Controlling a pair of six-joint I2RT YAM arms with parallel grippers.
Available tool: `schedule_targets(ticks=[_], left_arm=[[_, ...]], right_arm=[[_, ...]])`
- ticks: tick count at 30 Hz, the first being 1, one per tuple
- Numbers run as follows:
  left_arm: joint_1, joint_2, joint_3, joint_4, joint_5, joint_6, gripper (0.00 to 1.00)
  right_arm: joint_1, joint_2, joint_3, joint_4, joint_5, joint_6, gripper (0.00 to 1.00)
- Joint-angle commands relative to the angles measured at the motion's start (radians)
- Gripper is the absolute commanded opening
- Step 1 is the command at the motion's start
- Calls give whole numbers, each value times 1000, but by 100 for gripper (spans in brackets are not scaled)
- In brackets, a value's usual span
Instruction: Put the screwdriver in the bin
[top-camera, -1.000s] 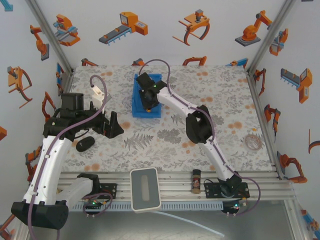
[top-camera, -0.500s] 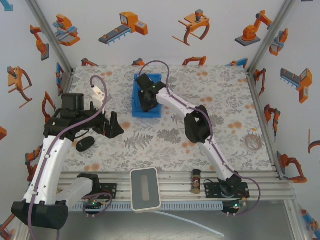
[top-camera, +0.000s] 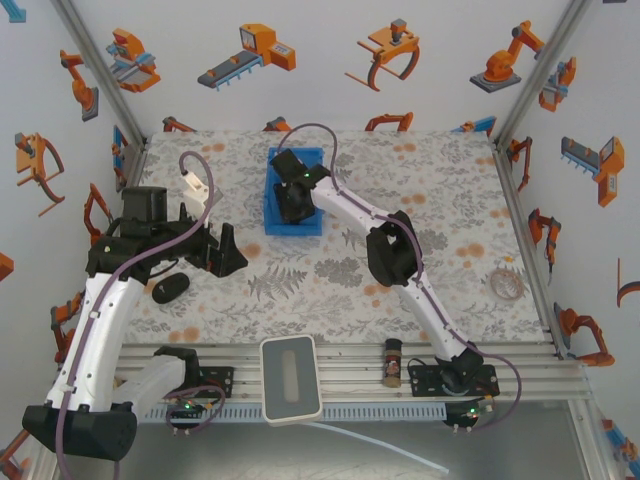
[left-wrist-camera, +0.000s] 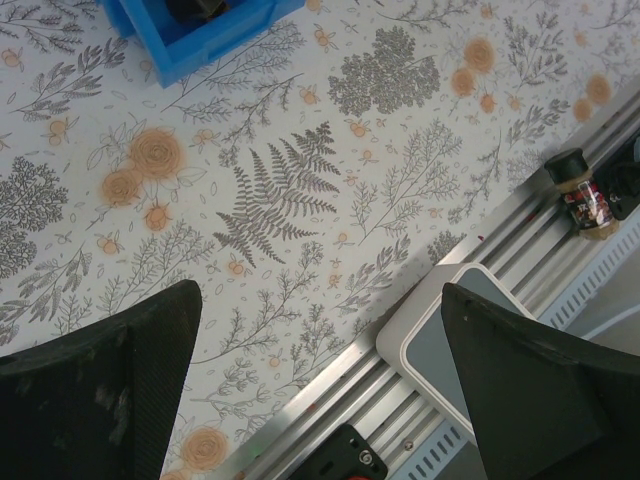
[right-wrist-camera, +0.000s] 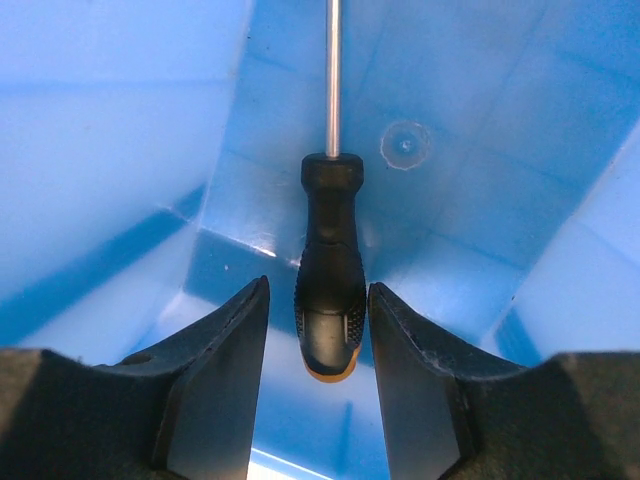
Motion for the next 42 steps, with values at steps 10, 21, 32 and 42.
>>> schedule_targets(ticks=[10, 21, 32, 42], left_arm=[[3, -3, 3, 8, -9, -8, 97], [2, 15, -9, 75, -145, -58, 97], [5, 62, -99, 326, -452, -214, 97], [16, 110, -260, 592, -573, -253, 97]], right_arm=[[-1, -131, 127, -89, 84, -49, 50], [60, -449, -90, -85, 169, -126, 63], [40, -1184, -1102, 469, 344, -145, 99], [-208, -1585, -1613, 610, 382, -116, 99]])
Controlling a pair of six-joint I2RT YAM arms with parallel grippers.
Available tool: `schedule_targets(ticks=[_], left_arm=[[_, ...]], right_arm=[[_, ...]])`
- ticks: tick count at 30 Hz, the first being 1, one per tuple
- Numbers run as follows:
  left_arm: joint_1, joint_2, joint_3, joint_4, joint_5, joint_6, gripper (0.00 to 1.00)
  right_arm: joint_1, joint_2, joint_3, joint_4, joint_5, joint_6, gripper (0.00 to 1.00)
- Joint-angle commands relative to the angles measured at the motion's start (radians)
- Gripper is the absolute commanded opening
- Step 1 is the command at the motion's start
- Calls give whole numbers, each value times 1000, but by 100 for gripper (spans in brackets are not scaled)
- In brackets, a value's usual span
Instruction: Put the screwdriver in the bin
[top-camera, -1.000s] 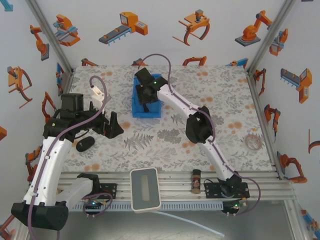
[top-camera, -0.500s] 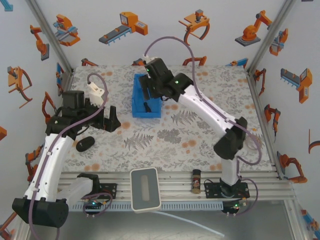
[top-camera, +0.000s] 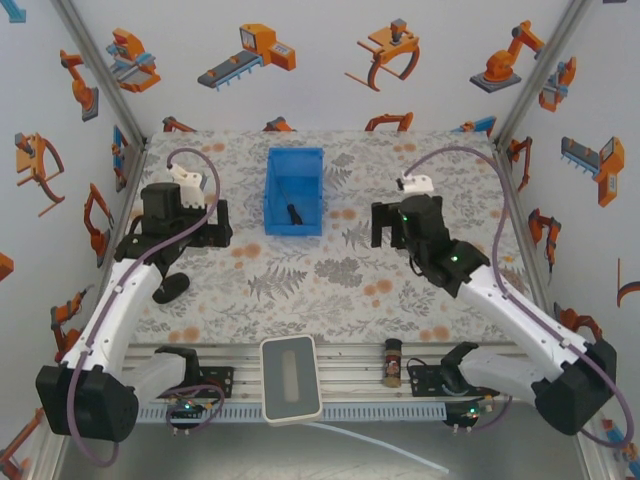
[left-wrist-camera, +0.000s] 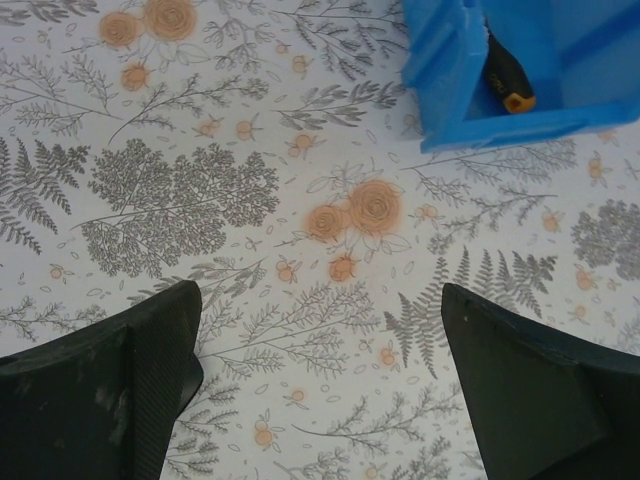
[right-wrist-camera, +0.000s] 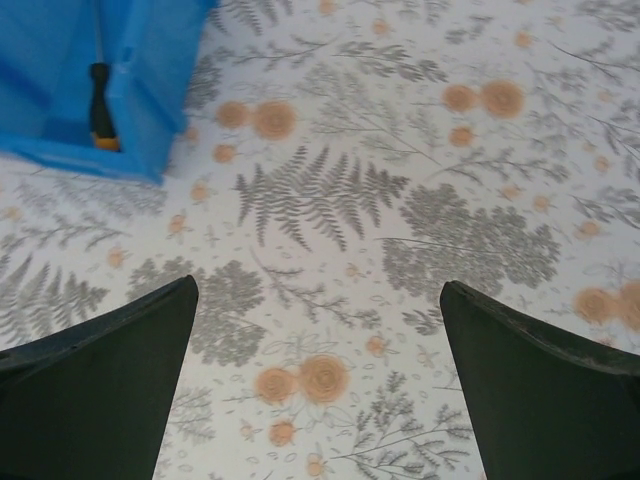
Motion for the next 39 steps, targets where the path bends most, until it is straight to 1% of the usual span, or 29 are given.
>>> schedule_targets(ticks=[1, 2, 5, 8, 10, 11, 13, 15, 18, 22, 26, 28, 30, 33, 34, 36, 38, 39], left_arm=[[11, 11, -72, 173, -68, -31, 97], [13, 15, -90, 202, -77, -30, 97], [25, 40, -148, 291, -91, -16, 97], [54, 71, -210, 398, -92, -8, 97], [87, 90, -246, 447, -80, -16, 97], [106, 101, -259, 469, -71, -19, 97], [146, 110, -294, 520, -52, -28, 97], [177, 110, -341, 587, -41, -32, 97], [201, 101, -407, 681, -22, -20, 97], [207, 120, -507, 852, -5, -20, 97], [206, 215, -556, 1072, -36, -16, 97], [211, 257, -540, 1109, -48, -23, 97], [215, 300, -529, 1142, -32, -34, 97], [214, 381, -538, 1237, -34, -47, 97], [214, 409, -544, 1271, -33, -48, 97], [215, 456, -557, 1345, -23, -47, 97], [211, 469, -573, 1393, 10, -30, 97], [210, 460, -576, 1383, 7, -29, 97]], right_arm=[[-95, -86, -141, 129, 50, 19, 99], [-115, -107, -173, 152, 76, 24, 99], [-186, -153, -259, 225, 124, -30, 99], [-274, -142, -326, 304, 125, -76, 99], [-319, -123, -383, 405, 131, -98, 99], [-342, -113, -422, 483, 130, -115, 99], [-386, -92, -485, 618, 111, -154, 99], [-449, -51, -514, 696, 78, -163, 99], [-517, 30, -555, 815, 28, -153, 99], [-555, 147, -601, 994, 1, -157, 99], [-580, 251, -594, 1087, -27, -161, 99], [-591, 286, -586, 1123, -45, -164, 99], [-599, 334, -575, 1154, -62, -169, 99], [-604, 424, -568, 1235, -105, -183, 99], [-606, 428, -566, 1229, -142, -188, 99], [-605, 462, -576, 1270, -158, -196, 99], [-607, 516, -601, 1383, -174, -208, 99], [-607, 506, -604, 1373, -188, -204, 99]])
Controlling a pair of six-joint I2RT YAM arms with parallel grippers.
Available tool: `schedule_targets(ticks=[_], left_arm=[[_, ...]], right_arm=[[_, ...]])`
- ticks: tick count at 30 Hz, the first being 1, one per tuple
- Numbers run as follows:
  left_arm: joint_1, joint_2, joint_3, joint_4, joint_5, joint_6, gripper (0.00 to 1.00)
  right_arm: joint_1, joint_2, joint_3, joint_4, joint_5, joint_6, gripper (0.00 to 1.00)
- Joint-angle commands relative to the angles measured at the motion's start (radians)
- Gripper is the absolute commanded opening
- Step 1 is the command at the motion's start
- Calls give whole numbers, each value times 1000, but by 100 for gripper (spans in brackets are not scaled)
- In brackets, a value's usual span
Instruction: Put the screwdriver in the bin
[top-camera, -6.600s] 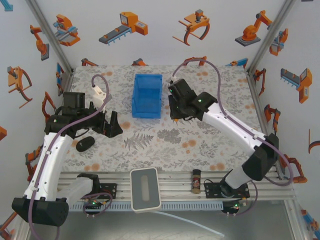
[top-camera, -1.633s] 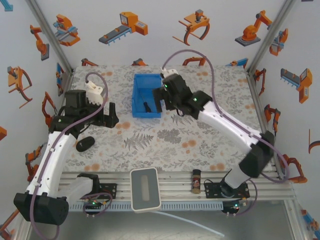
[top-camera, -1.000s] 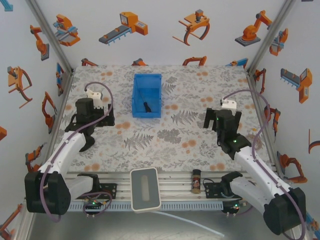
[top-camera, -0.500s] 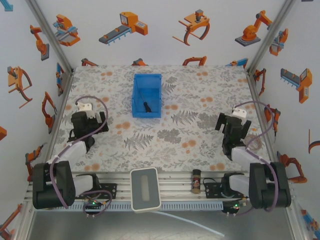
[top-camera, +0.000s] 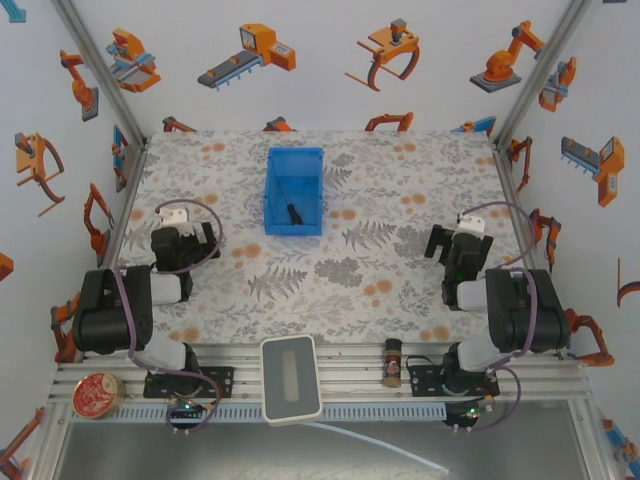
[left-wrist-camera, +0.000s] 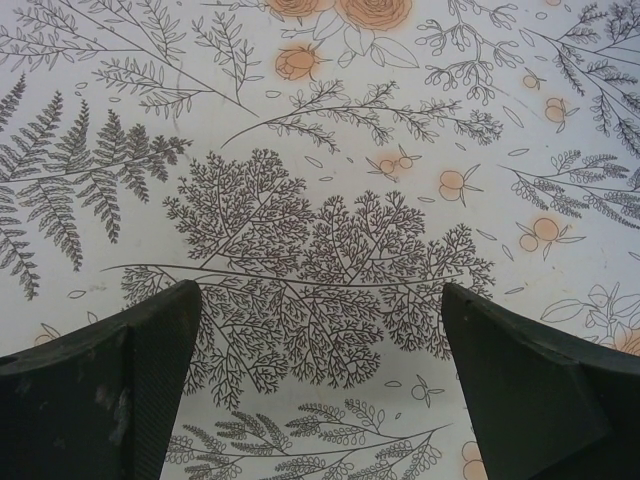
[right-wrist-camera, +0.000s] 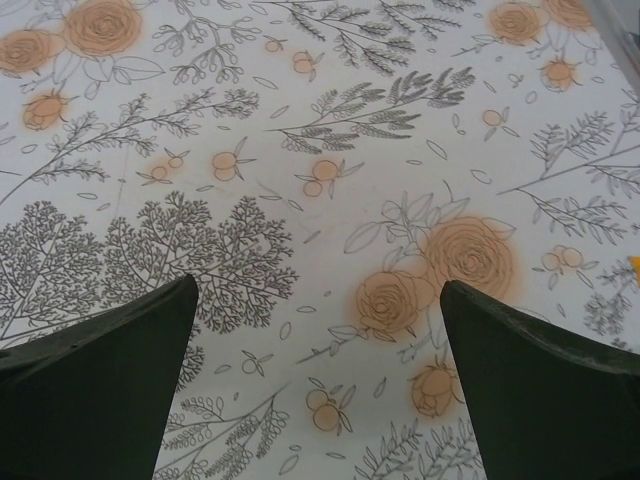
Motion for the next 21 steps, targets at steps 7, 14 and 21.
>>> schedule_targets(ticks=[7, 14, 21], left_arm=[[-6, 2, 55, -12, 76, 24, 97], [-17, 5, 56, -9, 58, 30, 97], [-17, 5, 56, -9, 57, 31, 97]], right_arm=[[-8, 14, 26, 87, -93, -41, 99], [-8, 11, 84, -34, -21, -15, 99], [-8, 12, 86, -38, -28, -20, 99]])
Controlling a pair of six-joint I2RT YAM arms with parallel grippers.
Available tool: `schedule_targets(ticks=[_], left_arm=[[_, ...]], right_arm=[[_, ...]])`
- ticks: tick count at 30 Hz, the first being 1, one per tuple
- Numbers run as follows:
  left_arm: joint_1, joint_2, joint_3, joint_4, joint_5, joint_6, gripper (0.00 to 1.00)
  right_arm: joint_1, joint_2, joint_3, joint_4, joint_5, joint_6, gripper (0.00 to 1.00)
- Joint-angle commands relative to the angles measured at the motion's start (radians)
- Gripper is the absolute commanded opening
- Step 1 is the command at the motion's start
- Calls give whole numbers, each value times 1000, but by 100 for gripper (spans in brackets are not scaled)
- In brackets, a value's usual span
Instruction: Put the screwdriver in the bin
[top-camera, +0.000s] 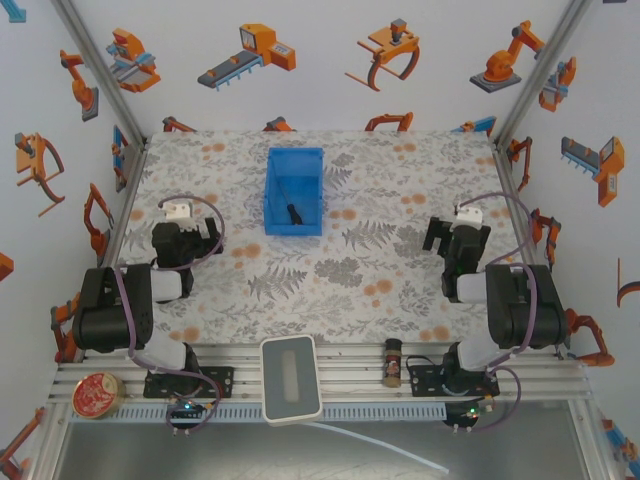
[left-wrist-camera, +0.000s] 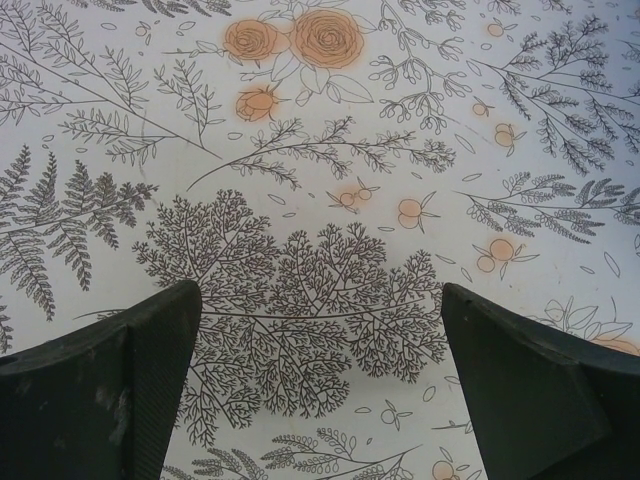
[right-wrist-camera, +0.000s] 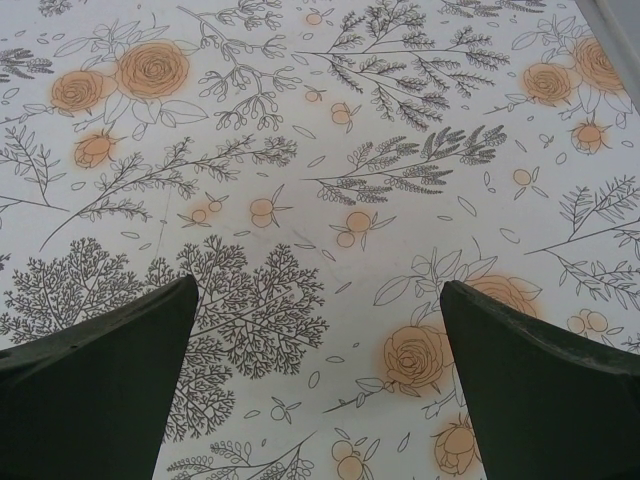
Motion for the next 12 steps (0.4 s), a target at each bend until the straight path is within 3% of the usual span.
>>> schedule_targets(ticks=[1, 12], left_arm=[[-3, 2, 16, -2, 13, 18, 97], [-3, 2, 17, -3, 12, 17, 97]], right_arm=[[-8, 1, 17, -3, 13, 4, 99], [-8, 1, 21, -12, 9, 2, 99]])
